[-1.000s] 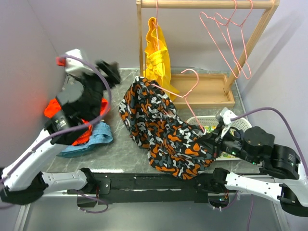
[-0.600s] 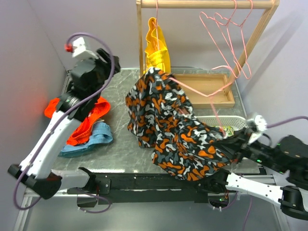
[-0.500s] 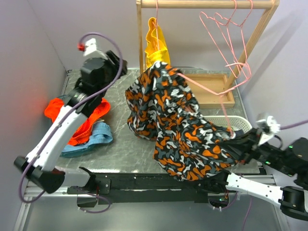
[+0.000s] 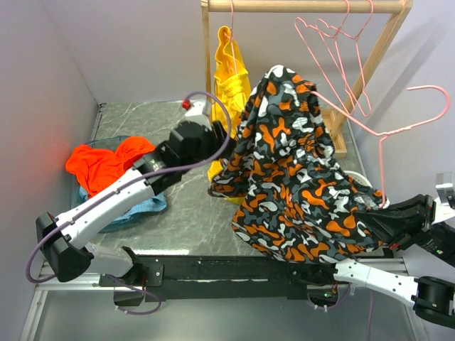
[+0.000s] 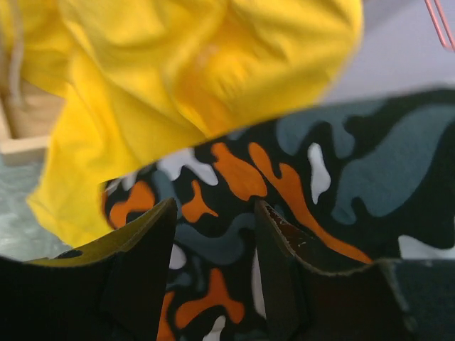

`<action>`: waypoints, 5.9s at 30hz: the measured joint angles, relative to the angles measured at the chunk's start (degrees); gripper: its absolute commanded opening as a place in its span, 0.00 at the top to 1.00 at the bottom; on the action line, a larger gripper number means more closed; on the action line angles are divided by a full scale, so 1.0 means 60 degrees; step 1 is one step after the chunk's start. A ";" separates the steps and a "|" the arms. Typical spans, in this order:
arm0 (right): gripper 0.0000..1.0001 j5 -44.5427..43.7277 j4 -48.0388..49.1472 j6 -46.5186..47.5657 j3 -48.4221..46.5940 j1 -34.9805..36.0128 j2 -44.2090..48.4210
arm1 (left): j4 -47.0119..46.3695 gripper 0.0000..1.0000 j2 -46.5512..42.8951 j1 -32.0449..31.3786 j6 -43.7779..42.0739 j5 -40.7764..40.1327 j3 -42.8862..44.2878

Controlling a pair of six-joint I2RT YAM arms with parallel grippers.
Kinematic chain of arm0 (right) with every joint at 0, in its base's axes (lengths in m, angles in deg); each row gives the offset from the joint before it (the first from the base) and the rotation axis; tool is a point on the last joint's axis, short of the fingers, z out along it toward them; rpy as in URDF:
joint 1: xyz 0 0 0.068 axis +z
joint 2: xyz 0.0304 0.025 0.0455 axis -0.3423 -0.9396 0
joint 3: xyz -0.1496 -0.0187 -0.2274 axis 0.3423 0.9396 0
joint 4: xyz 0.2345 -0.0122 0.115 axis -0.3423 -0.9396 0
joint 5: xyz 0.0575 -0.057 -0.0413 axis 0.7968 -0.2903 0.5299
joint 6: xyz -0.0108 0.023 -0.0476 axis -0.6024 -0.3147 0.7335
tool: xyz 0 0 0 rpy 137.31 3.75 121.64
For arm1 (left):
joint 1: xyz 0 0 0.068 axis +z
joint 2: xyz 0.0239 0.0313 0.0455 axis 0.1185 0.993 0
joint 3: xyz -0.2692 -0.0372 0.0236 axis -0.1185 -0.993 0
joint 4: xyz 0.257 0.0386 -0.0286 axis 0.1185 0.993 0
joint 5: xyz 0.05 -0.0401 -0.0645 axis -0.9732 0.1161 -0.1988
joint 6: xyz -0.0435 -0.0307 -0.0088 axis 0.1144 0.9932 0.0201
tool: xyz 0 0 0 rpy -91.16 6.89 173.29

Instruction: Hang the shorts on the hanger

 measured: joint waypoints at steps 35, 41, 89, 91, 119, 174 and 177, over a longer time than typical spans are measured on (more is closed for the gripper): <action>1.00 -0.4415 -0.1027 -0.1515 -0.0692 0.0000 -0.2794 | -0.1279 0.33 0.2856 -0.2856 0.0120 -0.0113 0.2153; 1.00 -0.5151 -0.0991 -0.1683 -0.0903 0.0000 -0.3985 | -0.1133 0.33 0.2834 -0.2670 0.0324 -0.1122 0.2251; 1.00 -0.0798 0.1300 0.0521 -0.5548 -0.5949 -1.1664 | 0.0674 0.21 -0.1220 -0.1789 -0.0168 -0.0503 0.0801; 1.00 -0.0885 0.1264 0.0583 -0.5832 -0.5912 -1.1854 | 0.0707 0.21 -0.1220 -0.1785 -0.0168 -0.0503 0.0754; 0.13 -0.1541 0.1993 -0.0146 -0.4328 -0.5533 -1.0612 | 0.0958 0.03 -0.2109 -0.1723 -0.0047 -0.1005 -0.0718; 0.87 0.0219 0.9828 -0.2262 0.5603 -0.4411 -0.8273 | 0.1217 0.03 -0.3279 -0.0776 0.0047 -0.0750 -0.1854; 0.56 0.0211 0.9901 -0.2353 0.6455 -0.4411 -0.8251 | 0.1217 0.03 -0.3362 -0.0765 0.0058 -0.0747 -0.1905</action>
